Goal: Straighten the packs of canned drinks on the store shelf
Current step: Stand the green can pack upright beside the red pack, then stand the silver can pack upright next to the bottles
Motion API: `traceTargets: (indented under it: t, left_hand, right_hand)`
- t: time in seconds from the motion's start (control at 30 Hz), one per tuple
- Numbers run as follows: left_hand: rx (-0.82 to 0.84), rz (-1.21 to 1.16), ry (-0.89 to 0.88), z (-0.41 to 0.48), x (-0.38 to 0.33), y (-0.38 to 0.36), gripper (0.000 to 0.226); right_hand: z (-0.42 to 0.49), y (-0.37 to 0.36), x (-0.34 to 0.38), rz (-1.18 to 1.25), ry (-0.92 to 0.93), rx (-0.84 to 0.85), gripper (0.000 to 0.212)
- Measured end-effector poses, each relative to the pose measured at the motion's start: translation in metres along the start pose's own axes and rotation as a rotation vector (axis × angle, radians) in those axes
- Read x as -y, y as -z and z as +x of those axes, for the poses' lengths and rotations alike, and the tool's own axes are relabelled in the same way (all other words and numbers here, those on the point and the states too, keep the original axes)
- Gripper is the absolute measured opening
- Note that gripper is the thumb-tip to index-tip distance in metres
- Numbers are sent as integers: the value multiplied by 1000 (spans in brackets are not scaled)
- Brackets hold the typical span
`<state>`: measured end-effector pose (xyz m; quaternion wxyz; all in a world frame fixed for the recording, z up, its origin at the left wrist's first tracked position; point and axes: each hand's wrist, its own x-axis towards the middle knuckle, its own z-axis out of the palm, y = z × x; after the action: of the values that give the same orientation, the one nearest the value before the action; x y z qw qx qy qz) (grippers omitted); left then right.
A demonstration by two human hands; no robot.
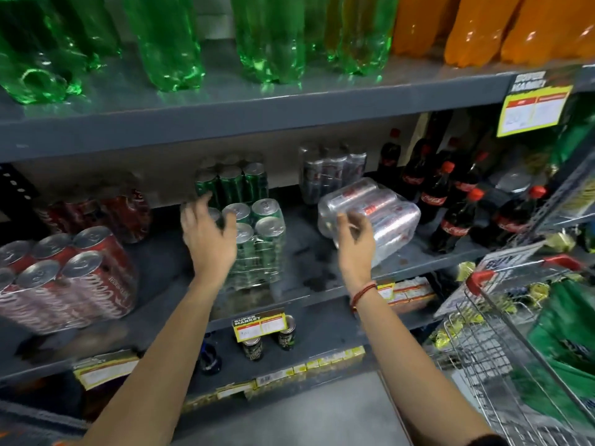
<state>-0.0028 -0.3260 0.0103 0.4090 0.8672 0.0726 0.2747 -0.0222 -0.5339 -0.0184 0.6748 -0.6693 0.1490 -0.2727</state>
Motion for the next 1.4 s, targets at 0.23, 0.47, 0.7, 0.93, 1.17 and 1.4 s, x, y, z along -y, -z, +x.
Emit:
traceTargets:
  t: [0.23,0.47,0.7,0.93,1.17,1.4]
  left_hand:
    - [371,-8,-206,-12,-91,-84,53]
    - [729,220,-235,13,-121,-172,66]
    - [856,383,-38,33,-121,-213,69]
    - [683,411,-48,30,-104,-224,68]
    - [485,-242,193,18,-50,-196,54]
    - [500,-728,746,3,-52,-192,62]
  right_hand:
    - [70,85,-21,-212,-161,-262,46]
    - [99,92,-32,54,-698,14,114]
    - [110,86,-42,64,-733,-5,131]
    - [103,81,-43,43,-662,-109,117]
    - [68,67,-32,-203,-208,-55,111]
    - [43,59,-48,-431,165,66,120]
